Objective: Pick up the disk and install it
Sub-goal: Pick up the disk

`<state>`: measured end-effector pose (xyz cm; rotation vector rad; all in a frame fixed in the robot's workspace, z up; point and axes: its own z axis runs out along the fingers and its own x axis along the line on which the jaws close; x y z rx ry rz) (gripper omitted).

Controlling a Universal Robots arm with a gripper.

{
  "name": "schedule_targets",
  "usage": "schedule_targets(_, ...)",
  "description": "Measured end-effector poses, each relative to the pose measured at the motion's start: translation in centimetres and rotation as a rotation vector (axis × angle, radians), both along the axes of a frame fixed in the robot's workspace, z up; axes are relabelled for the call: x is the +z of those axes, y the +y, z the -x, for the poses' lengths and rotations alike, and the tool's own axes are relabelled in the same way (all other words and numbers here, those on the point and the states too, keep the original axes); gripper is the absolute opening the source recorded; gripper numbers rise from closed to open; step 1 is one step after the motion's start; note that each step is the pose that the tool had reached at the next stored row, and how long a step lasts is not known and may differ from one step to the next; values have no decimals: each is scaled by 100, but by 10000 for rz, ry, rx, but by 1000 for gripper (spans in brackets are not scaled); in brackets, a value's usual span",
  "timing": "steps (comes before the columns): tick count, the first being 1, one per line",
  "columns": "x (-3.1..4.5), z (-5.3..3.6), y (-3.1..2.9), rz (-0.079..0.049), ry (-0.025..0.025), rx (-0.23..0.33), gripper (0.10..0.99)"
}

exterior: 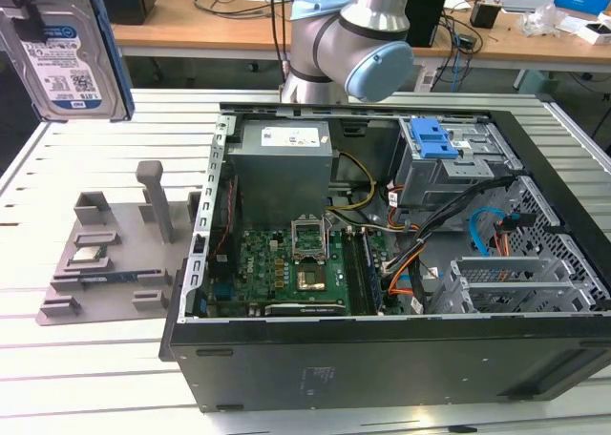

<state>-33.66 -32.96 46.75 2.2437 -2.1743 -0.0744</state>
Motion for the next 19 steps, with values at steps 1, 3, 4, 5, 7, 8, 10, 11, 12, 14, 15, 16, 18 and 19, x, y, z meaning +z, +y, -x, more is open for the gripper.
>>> schedule_targets(1,10,0,1,0,0,0,369)
schedule_targets(3,32,0,2,0,0,0,369)
schedule_targets(4,42,0,3,0,0,0,369)
schedule_targets(5,58,0,4,0,0,0,369)
schedule_targets(7,96,0,7,1,1,-1,369)
schedule_targets(8,127,0,9,1,0,0,369)
schedule_targets(10,193,0,12,0,-1,1,369)
schedule_targets(11,222,0,14,0,0,0,369)
schedule_targets(12,242,0,15,0,0,0,369)
schedule_targets(14,288,0,18,0,0,0,369)
schedule_targets(15,309,0,18,0,0,0,369)
schedule_targets(16,317,0,18,0,-1,0,369)
schedule_targets(18,320,0,19,-1,-1,0,369)
schedule_targets(19,321,0,19,0,-1,0,369)
